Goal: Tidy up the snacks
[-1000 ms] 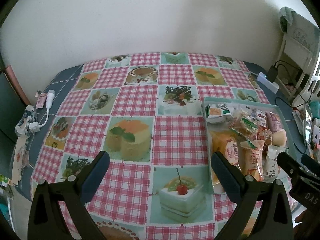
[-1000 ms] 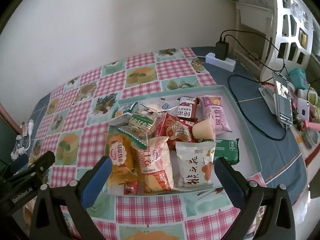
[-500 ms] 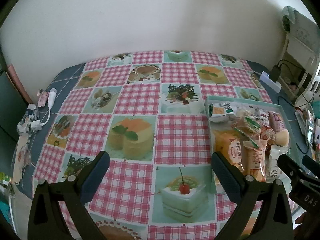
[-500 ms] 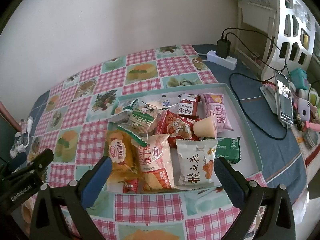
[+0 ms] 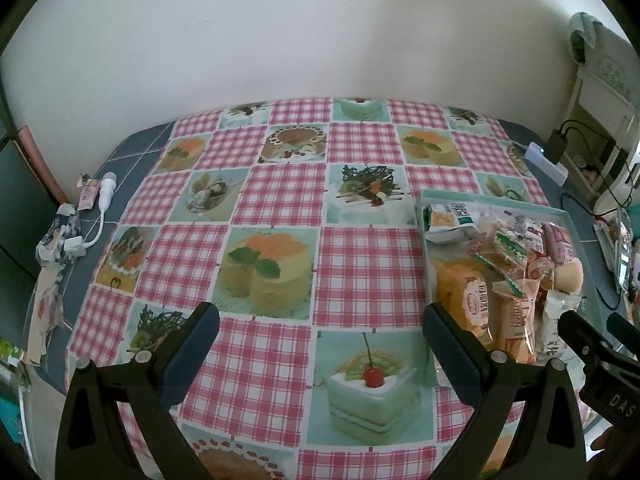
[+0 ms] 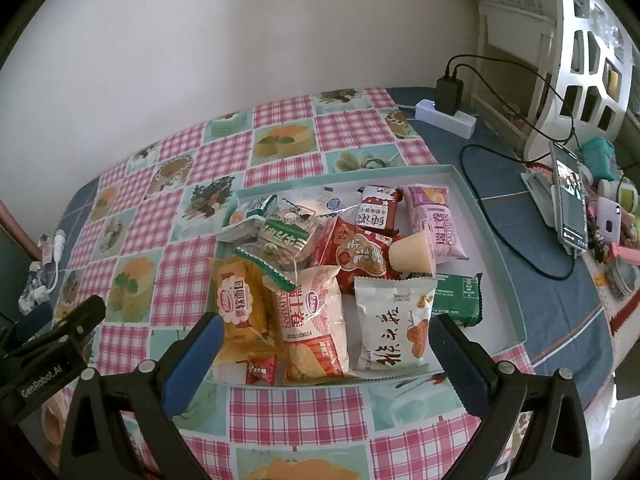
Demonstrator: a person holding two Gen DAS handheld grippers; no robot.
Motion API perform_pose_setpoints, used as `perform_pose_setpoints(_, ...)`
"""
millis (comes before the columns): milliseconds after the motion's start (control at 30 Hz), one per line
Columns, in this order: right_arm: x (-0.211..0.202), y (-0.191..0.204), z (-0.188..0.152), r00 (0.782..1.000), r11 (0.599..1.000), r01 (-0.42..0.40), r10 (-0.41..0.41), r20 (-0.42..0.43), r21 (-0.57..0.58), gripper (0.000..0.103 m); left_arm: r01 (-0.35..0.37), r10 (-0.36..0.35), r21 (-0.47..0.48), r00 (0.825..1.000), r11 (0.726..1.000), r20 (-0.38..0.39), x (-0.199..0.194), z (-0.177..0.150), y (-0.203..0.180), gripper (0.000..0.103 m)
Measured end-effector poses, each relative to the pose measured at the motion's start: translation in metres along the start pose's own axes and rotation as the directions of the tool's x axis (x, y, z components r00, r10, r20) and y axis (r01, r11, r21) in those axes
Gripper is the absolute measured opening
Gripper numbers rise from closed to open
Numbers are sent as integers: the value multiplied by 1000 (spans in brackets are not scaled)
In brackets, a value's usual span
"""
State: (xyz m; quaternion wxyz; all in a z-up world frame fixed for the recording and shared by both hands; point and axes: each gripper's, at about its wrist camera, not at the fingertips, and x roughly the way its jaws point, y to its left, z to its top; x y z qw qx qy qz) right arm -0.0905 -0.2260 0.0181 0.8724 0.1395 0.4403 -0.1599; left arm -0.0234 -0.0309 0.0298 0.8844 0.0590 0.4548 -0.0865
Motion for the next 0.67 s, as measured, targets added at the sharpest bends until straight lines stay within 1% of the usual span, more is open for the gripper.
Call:
perform_pose_setpoints(400,2,0,-1,1000,1000,-1,1,-8,-7,103,-15,15,-5,1000,1000,-5,1,-1,2,101)
perform_pose_setpoints(667,3,-1,-1,1000,1000,-3,2,-13,-11,103,-9,9,-8,1000,1000,-4,1,-2,2,101)
